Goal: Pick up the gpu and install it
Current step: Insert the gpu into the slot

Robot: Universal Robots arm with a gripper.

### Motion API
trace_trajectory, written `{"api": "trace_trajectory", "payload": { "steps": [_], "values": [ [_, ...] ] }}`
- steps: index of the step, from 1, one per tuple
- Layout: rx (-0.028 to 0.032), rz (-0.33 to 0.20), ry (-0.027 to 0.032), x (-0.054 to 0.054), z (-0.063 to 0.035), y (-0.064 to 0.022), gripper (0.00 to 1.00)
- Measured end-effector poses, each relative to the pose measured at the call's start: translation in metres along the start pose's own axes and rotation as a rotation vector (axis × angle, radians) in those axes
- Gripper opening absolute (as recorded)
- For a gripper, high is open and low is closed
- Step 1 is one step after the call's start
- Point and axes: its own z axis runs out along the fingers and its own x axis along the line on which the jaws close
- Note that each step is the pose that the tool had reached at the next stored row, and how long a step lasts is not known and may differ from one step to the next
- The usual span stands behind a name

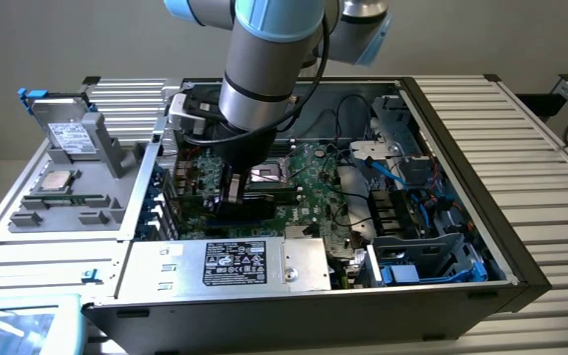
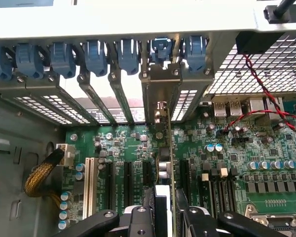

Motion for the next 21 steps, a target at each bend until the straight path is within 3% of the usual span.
{"api": "trace_trajectory", "payload": {
  "steps": [21],
  "values": [
    [-0.0002,0.000,0.0005,-0.0001,0.0039,-0.0010,0.27]
  ]
}}
